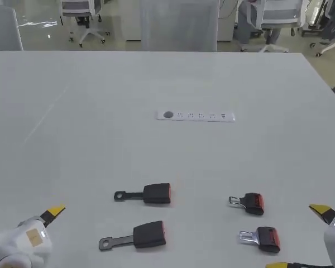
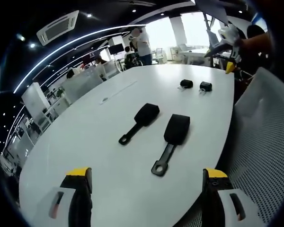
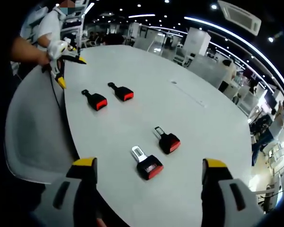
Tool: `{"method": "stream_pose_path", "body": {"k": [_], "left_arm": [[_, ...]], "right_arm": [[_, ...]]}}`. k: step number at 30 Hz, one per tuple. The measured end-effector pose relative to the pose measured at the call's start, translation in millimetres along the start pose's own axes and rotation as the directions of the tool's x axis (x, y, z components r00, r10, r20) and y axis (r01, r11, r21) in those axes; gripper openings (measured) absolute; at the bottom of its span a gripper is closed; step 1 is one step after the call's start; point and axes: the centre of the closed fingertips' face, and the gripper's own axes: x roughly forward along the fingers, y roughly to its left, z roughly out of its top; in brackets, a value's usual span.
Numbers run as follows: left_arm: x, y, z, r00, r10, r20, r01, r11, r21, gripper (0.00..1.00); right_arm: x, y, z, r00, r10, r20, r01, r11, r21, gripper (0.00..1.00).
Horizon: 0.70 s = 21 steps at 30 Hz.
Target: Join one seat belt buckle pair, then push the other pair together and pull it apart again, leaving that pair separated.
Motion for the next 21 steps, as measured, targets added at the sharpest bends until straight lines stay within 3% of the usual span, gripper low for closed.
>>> {"method": "stream_pose_path", "body": {"k": [2,4,7,11,15,18,21], "left_arm": [[1.3,-3.4,-2.1,0.9996,-0.025,-0.010,0.025,1.000,-0.006,0.98],[2.9,-14.7,-2.6,0.9965,-0.082,-0.019,0.082,0.997,-0.012,0.97],[3.8,-22.7,-5.1,0.9913,-0.125,-0.040,0.125,0.992,0.007,0.97],[4.9,-15.9,6.3,0.9911,-0.129,-0.033,0.129,0.992,-0.004,0.97],[12.2,-14.4,12.3,0.9858,-0.159,-0.053,0.162,0.986,0.046,0.93],[18.5,-17.3,9.3,0.9792,-0.173,-0.106,0.183,0.979,0.092,0.89],[25.6,-27.8,13.6,0.9721,-0.214,-0.095,0.222,0.972,0.082,0.86]], "right_arm": [[0.6,0.7,0.6,1.0000,0.009,-0.001,-0.009,1.000,-0.004,0.92],[1.0,-0.1,-1.1,0.9999,0.006,-0.015,-0.006,1.000,-0.009,0.93],[2.1,-0.4,-3.8,0.9995,0.008,-0.030,-0.010,0.997,-0.070,0.93],[3.1,0.9,-3.9,0.9993,0.023,-0.028,-0.026,0.995,-0.096,0.86],[7.7,3.3,-8.8,0.9980,0.040,-0.049,-0.045,0.992,-0.116,0.85],[11.7,7.2,-17.2,0.9942,0.070,-0.082,-0.080,0.989,-0.122,0.80],[14.2,5.0,-20.4,0.9933,0.067,-0.094,-0.080,0.986,-0.148,0.80]]}}
